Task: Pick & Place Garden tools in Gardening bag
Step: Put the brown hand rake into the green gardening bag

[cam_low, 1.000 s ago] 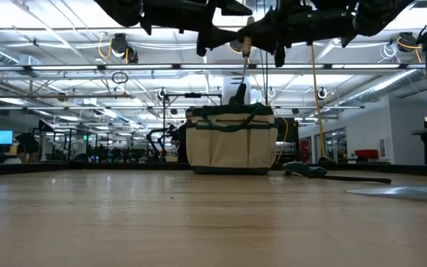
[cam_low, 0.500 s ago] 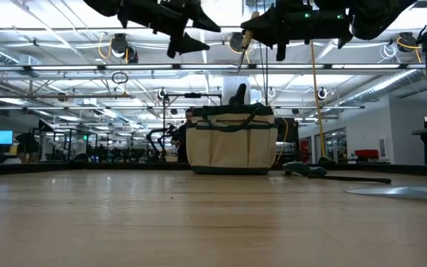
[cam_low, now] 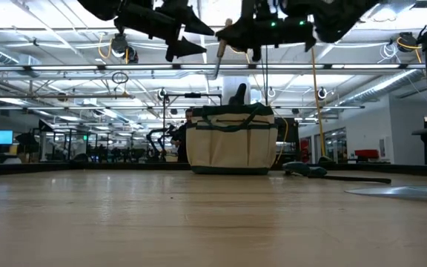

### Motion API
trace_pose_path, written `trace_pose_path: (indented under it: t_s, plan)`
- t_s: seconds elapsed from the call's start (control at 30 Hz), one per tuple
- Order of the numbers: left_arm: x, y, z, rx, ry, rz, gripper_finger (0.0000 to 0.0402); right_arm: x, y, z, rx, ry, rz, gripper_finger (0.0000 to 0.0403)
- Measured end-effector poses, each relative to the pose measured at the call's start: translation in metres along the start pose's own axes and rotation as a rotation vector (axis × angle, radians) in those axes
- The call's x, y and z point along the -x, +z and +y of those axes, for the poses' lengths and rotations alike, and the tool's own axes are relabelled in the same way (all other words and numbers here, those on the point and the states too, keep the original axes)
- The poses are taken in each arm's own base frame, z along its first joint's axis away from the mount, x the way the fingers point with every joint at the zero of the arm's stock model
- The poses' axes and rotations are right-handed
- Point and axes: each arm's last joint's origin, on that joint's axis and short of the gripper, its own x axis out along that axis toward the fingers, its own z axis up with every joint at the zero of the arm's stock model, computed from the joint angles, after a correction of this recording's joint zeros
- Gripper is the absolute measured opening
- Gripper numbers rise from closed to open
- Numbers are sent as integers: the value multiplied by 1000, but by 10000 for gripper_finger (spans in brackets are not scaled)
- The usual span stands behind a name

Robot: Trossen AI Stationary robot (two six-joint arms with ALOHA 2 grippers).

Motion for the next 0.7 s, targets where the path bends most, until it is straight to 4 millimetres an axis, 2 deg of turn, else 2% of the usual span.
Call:
trace_pose_path:
  t_s: [0.1,0.27,0.4,0.5,0.7]
  plan:
    - [0,-2,0,3,-2,18,308,-11,-6,-8,8,-25,47,59]
    - [1,-13,-2,4,-11,10,313,-17,-20,-20,24,-109,105,59]
    - [18,-22,-3,12,-11,-74,319,-19,-26,-26,19,-133,108,59]
    - [35,-39,-5,33,-19,-123,319,-19,-26,-26,16,-134,113,59]
    - [72,-68,-20,36,-55,-175,319,-19,-28,-26,-9,-136,121,59]
